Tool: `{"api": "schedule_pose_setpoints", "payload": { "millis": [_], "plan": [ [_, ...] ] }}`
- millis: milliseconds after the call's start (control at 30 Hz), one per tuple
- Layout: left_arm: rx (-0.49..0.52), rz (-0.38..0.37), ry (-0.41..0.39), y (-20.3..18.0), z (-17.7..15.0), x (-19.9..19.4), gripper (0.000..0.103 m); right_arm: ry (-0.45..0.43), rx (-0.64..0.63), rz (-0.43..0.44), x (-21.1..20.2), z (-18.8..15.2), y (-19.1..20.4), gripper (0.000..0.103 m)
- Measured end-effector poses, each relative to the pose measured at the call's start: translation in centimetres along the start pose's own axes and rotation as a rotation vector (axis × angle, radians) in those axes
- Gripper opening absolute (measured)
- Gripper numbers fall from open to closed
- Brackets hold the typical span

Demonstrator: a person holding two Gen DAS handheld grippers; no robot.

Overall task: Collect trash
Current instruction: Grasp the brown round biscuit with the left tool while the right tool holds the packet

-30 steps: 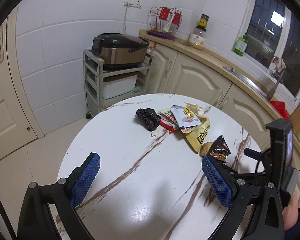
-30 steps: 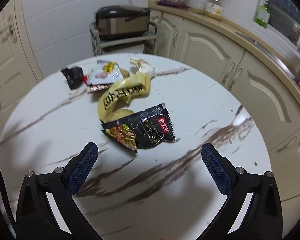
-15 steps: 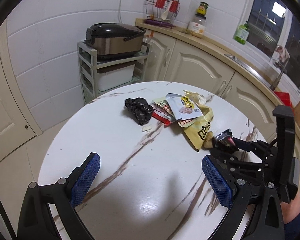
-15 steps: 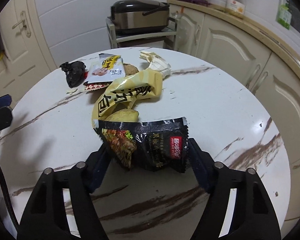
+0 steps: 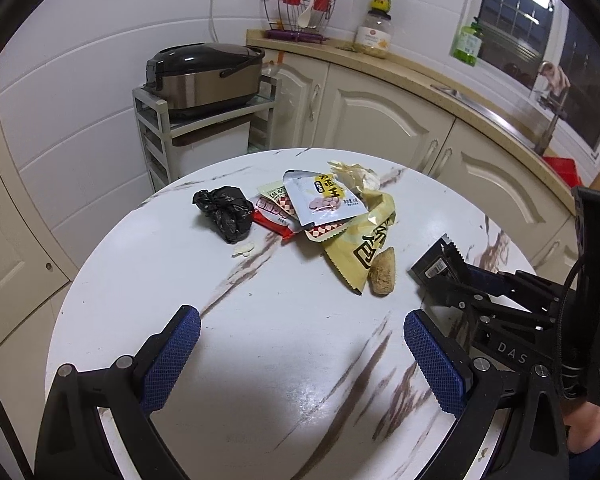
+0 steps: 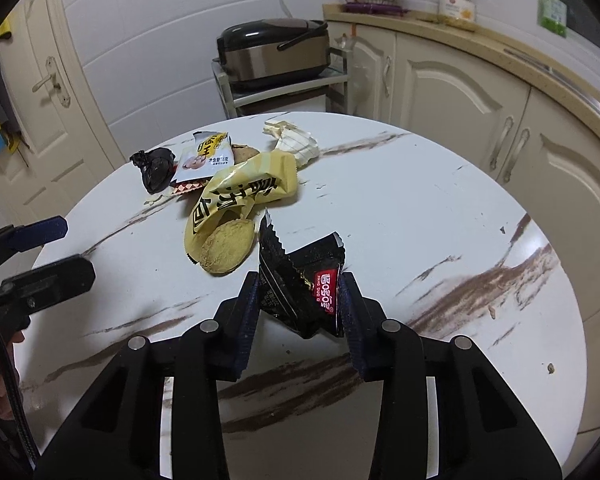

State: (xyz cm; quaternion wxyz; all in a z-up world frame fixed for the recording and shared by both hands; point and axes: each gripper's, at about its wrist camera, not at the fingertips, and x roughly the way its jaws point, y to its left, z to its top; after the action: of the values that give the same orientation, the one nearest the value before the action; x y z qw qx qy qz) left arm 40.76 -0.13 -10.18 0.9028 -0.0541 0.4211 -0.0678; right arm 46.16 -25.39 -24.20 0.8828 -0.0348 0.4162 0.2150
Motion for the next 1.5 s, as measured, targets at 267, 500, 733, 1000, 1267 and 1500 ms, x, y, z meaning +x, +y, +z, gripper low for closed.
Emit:
{"api": "schedule_pose_setpoints", "payload": {
  "millis": [267,500,733,1000,1267,1500],
  "plan": [
    [0.036,-0.035,0.000,-2.2,0.7,2.2,0.096,-0.014,0.141,0.041,-1.2,-0.9,-2.7,0.028],
    [0.043,-0.102,0.073,-4.8,0.7,5.7,0.064,-0.051,0.199,0.053,-3.6,-2.4,-5.1,0.028],
    [0.065,-0.115,0.077,-6.0,1.7,8.2,0.062,-0.072,0.218,0.053,-4.7,-3.2,-6.6,0.028],
    [0.108,-0.143,0.064,-6.0,2.2,9.9,0.027,-0.080,0.242,0.062,-4.6,-3.9,-6.9,0.028],
    [0.113,-0.140,0.054,-6.5,2.0,10.1,0.034,-0.079,0.251,0.068,-4.5,-4.2,-7.0,0.028],
    [0.093,-0.172,0.048,-6.9,2.3,10.6,0.021,-0.076,0.254,0.064,-4.5,-4.3,-6.9,0.028]
  ]
}}
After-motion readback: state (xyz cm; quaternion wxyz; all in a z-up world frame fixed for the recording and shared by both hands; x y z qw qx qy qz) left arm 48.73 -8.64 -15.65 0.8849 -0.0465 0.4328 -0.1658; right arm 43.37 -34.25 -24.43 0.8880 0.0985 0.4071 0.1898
